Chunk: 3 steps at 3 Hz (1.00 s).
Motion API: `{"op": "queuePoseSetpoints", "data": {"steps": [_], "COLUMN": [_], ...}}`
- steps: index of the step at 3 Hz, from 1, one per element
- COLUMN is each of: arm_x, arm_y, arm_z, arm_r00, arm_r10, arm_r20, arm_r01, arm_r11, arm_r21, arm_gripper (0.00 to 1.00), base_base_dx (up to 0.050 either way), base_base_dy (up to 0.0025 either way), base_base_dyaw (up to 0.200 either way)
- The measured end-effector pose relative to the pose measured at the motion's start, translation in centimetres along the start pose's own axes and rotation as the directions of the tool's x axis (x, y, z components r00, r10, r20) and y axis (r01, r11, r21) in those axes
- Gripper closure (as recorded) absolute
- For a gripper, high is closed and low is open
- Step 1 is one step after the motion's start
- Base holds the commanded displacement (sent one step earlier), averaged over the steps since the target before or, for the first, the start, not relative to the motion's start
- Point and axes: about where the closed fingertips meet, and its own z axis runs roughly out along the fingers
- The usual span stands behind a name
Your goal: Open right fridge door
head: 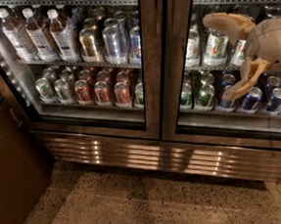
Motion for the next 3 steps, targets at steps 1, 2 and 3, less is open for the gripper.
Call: {"op": "queuePoseSetpoints", "data": {"steps": [1,2,3], "arm_x": [0.2,0.3,0.4], "arm_y": [-3.2,-8.0,-8.0], "arm_z": [-0.1,-0.8,-0.8], "arm_r00": [0.999,0.996,0.996], "arm_r10": [0.036,0.084,0.085], "arm_r20": [-0.005,-0.007,-0.007], "arm_r01": [-0.035,-0.083,-0.084], "arm_r11": [0.9989,0.9929,0.9929], "arm_r21": [0.03,0.084,0.084], "arm_gripper": [0.0,0.0,0.0], "base_base_dx": [0.0,0.0,0.0], "base_base_dy": [0.0,0.0,0.0], "base_base_dyaw": [0.0,0.0,0.0]}}
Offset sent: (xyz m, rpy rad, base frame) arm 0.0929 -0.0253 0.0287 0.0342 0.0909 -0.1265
